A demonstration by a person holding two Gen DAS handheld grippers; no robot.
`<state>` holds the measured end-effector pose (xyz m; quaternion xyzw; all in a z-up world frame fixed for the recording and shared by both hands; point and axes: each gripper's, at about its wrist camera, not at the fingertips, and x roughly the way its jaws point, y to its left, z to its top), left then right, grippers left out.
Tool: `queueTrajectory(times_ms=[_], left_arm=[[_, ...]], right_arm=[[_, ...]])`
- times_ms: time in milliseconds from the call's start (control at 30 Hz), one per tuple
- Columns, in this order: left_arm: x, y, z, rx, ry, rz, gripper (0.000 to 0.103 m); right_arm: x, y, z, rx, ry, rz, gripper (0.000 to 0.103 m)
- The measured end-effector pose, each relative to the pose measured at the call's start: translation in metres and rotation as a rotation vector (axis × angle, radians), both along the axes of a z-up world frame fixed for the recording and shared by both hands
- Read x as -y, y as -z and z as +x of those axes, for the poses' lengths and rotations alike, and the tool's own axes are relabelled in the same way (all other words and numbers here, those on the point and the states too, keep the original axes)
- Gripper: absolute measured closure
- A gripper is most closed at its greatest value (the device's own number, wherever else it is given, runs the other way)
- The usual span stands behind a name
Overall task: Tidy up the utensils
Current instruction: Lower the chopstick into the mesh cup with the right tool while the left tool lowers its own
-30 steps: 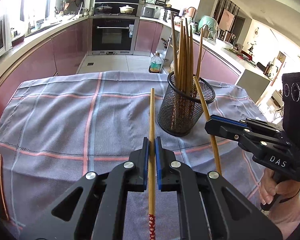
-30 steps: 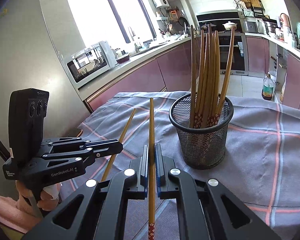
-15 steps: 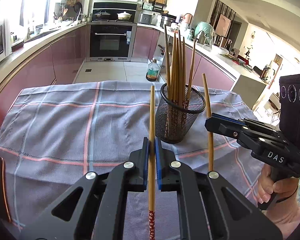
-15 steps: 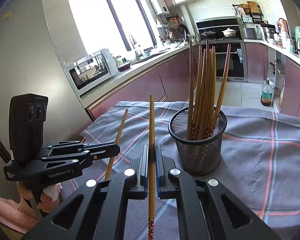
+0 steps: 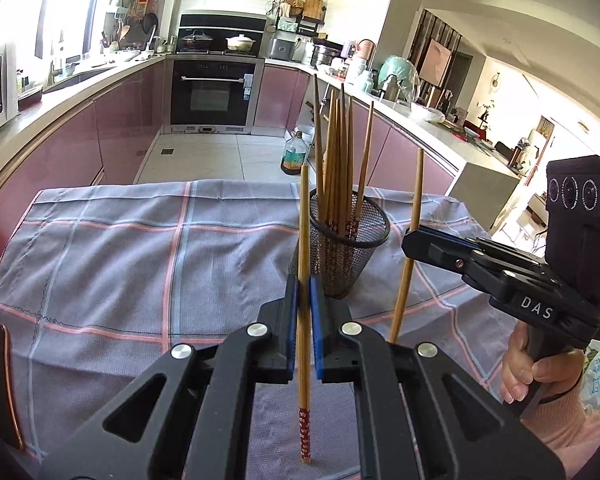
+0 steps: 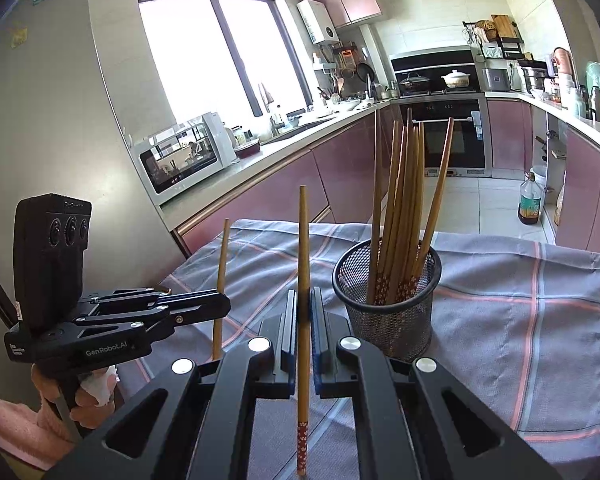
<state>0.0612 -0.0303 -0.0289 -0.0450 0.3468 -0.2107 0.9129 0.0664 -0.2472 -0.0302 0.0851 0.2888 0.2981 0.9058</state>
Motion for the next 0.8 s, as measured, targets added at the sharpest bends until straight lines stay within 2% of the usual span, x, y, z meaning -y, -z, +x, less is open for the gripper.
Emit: queueTrajectory(times_ms=[800], left_arm=[[0.005,-0.051,-0.008,0.116,0.012,-0.036,0.096]], right_arm=[[0.019,-0.037,0.002,0.114,0.037,0.005,0.098]])
